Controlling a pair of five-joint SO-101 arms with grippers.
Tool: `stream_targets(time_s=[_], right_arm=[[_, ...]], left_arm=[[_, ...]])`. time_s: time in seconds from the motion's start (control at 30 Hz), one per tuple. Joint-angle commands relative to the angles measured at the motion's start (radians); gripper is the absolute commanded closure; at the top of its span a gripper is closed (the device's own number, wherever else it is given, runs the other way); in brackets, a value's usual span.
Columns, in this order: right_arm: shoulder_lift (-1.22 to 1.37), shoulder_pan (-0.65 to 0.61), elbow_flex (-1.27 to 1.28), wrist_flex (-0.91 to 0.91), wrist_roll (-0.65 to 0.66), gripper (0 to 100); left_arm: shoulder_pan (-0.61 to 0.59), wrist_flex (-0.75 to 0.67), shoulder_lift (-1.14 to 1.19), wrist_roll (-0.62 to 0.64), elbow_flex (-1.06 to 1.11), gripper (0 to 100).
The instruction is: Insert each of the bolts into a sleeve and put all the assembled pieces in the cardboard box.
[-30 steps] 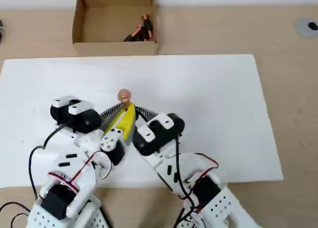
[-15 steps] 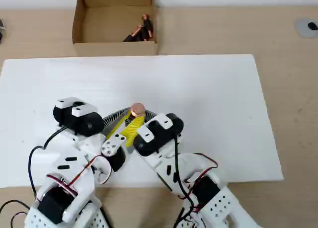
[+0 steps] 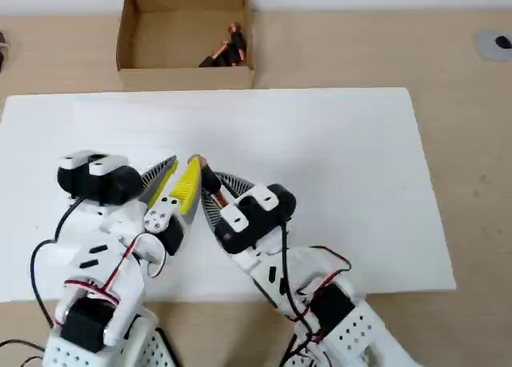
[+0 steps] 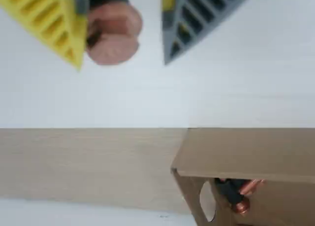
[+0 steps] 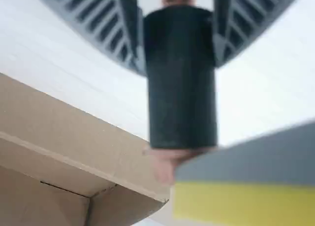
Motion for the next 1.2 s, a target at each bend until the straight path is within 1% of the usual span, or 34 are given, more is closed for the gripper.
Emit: stream_targets(time_s=[0.0,0.1,0.23,0.43,0.53,0.63,0.73,0.83,0.93,1.0,1.1,1.17], right_arm=[[-0.022,-0.007,-0.002,-0.028,0.009,98.8],[-0.022,-0.007,-0.002,-0.028,0.009,98.8],[-0.022,-0.007,-0.002,-0.028,0.011,98.8],[-0.022,0.019,-0.002,-0.032,0.012,98.8],[-0.022,0.056,-0.007,-0.038,0.048,98.8],[-0.016,0.082,-0.008,-0.11,0.081,98.8],[-0.013,0.084,-0.008,-0.175,0.123,98.8],[-0.01,0.085,-0.027,-0.18,0.152,98.8],[0.031,0.087,-0.09,-0.183,0.17,98.8],[0.099,0.102,-0.16,-0.184,0.17,98.8],[0.259,0.143,-0.298,-0.186,0.167,98.8],[0.392,0.165,-0.397,-0.186,0.167,98.8]], left_arm=[[-0.018,-0.011,-0.007,-0.012,-0.035,86],[-0.014,0.037,-0.007,-0.012,-0.063,86],[-0.012,0.118,-0.007,-0.006,-0.114,82],[-0.014,0.218,-0.007,0.009,-0.212,82],[-0.018,0.249,-0.007,0.037,-0.275,82],[-0.031,0.304,-0.005,0.037,-0.353,82],[-0.107,0.339,-0.001,0.037,-0.397,82],[-0.238,0.341,-0.001,0.037,-0.405,82],[-0.379,0.339,0.004,0.038,-0.351,82],[-0.451,0.339,0.021,0.057,-0.296,82],[-0.511,0.336,0.061,0.107,-0.21,82],[-0.502,0.334,0.096,0.126,-0.164,82]])
